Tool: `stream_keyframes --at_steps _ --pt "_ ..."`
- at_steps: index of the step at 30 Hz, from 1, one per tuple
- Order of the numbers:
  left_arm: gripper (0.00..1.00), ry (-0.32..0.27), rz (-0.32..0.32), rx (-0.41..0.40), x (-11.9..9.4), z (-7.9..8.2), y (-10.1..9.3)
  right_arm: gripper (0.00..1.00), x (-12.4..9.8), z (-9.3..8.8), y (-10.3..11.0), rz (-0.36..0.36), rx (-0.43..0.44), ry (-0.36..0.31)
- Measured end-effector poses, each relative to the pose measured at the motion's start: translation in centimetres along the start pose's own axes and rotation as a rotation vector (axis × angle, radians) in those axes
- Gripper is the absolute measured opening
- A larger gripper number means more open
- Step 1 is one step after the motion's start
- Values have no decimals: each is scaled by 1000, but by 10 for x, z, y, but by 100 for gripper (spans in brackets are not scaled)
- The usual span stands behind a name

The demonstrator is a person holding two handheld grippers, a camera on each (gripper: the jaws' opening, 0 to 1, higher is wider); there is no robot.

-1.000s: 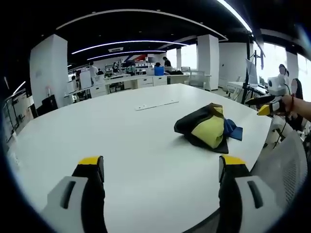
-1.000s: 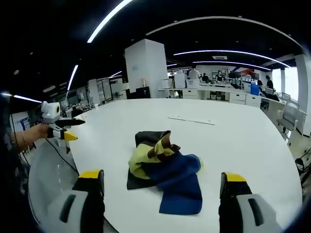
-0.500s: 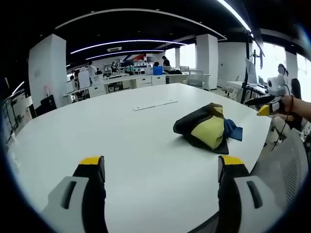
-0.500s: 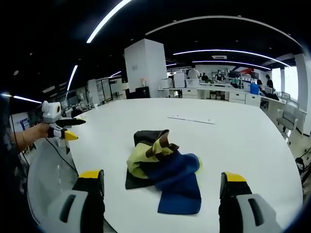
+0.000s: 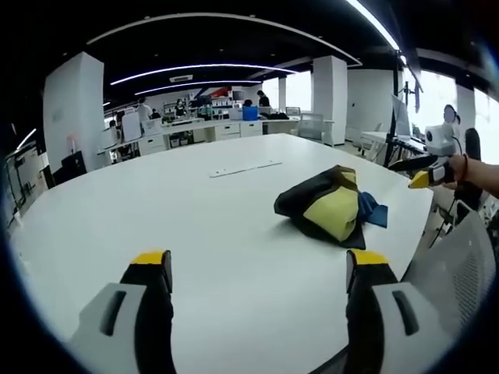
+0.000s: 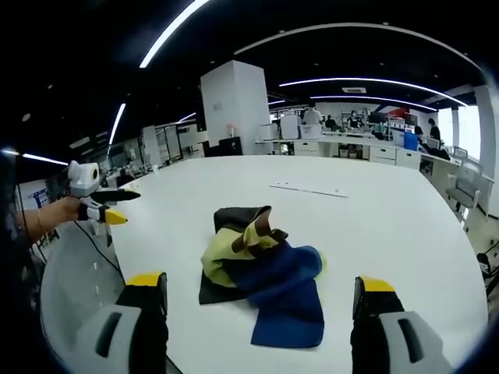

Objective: Fold the garment on the visible template until the final outline fits inside the template.

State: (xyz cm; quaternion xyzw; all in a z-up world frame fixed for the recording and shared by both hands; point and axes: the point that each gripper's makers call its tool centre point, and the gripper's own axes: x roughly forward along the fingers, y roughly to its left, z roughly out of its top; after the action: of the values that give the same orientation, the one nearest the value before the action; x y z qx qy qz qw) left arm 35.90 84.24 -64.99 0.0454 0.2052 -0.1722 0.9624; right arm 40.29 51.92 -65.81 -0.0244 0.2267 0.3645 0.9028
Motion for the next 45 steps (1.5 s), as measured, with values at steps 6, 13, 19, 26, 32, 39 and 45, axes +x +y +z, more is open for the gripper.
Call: stream_keyframes --at_steps 6,13,19,26,32,39,45 --pt "88 0 -10 1 5 0 -1 99 4 0 1 10 -8 -2" --pt "86 -8 -20 0 10 1 0 98 7 0 1 18 -16 -2" --pt "83 -15 -36 2 16 5 -3 97 12 0 3 35 -30 4" --pt "81 -18 -53 12 26 11 -6 96 19 3 1 49 -38 5" --pt "79 -8 -79 30 35 15 -11 95 27 5 0 74 -53 21" --pt "77 -6 -101 41 47 22 -13 94 39 7 -2 100 -60 30" --pt "74 -8 -120 39 60 26 -18 91 50 8 -3 122 -66 36"
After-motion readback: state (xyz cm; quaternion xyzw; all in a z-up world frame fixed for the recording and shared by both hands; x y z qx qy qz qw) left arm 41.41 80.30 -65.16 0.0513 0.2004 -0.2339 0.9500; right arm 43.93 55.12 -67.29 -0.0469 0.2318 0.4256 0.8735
